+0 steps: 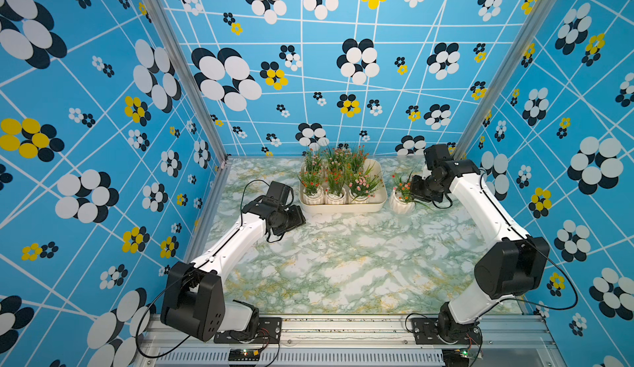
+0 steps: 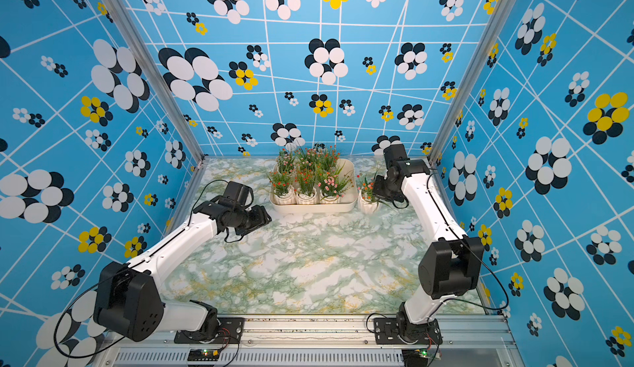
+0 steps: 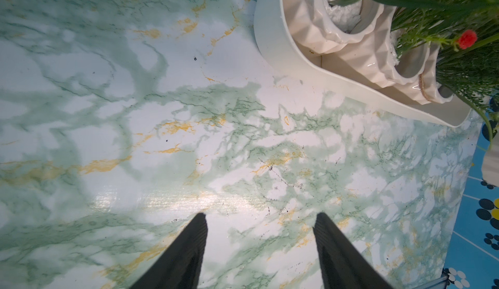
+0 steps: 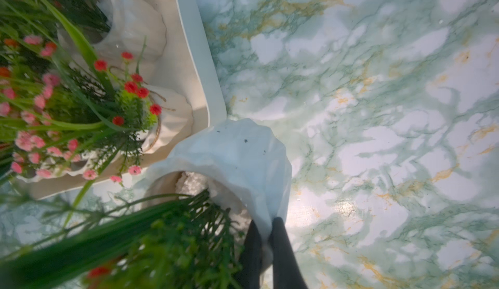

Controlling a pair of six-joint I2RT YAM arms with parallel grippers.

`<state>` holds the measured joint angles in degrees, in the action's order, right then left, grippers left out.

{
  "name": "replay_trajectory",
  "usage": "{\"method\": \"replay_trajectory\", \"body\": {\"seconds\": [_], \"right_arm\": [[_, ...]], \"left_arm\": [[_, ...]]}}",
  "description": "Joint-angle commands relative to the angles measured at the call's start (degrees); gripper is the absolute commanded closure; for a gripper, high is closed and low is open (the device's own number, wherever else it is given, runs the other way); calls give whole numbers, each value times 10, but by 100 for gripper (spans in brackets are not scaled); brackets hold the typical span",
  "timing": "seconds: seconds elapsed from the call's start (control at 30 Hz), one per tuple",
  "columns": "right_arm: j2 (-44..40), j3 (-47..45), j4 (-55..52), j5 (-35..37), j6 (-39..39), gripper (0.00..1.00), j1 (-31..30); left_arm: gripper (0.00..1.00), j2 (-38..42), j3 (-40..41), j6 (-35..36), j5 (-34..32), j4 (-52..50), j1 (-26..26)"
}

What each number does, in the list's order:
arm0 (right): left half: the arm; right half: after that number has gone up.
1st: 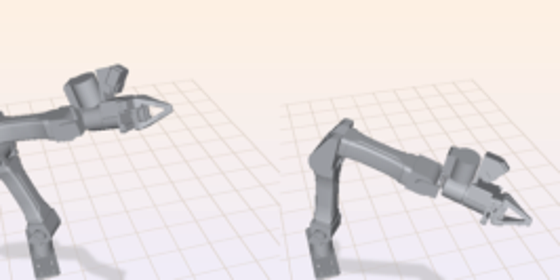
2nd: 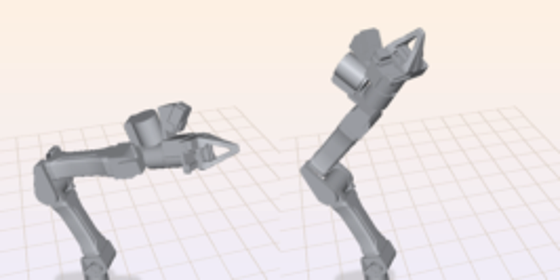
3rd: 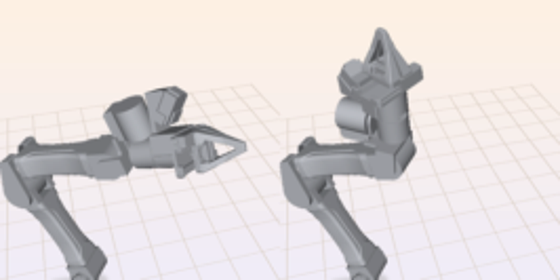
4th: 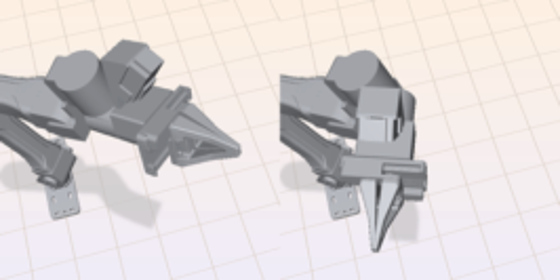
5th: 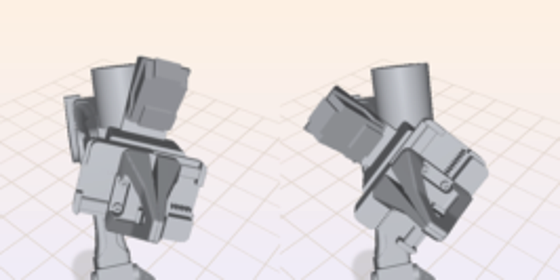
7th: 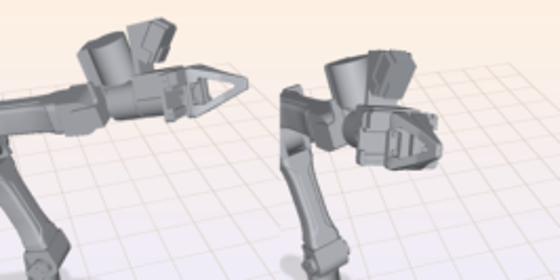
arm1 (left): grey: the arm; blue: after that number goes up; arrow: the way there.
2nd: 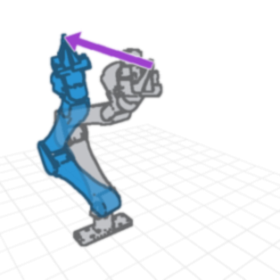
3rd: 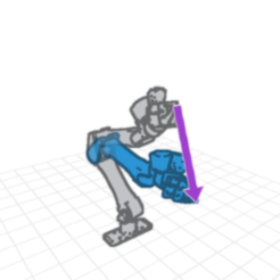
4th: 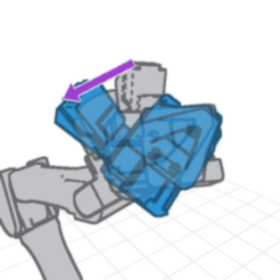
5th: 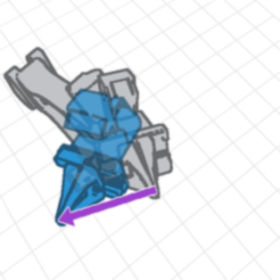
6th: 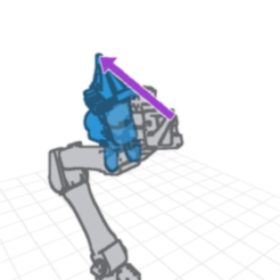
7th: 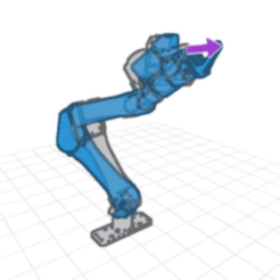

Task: Put the potted gypsophila into the storage box
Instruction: Pick up the baby's breath potted plant from the center of the board.

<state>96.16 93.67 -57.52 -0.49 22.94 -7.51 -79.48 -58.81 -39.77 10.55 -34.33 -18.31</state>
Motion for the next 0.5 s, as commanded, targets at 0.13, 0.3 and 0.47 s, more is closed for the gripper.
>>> {"method": "replay_trajectory", "body": {"seconds": [0.13,0.3,0.47], "right_arm": [[78,107,50,-7,18,100,4],[145,189,52,-14,31,100,4],[200,262,53,-20,42,100,4]], "left_arm": [[33,-2,-22,7,-8,-25,6],[34,-1,-29,9,-15,-35,6],[34,-3,-39,12,-22,-46,6]]}}
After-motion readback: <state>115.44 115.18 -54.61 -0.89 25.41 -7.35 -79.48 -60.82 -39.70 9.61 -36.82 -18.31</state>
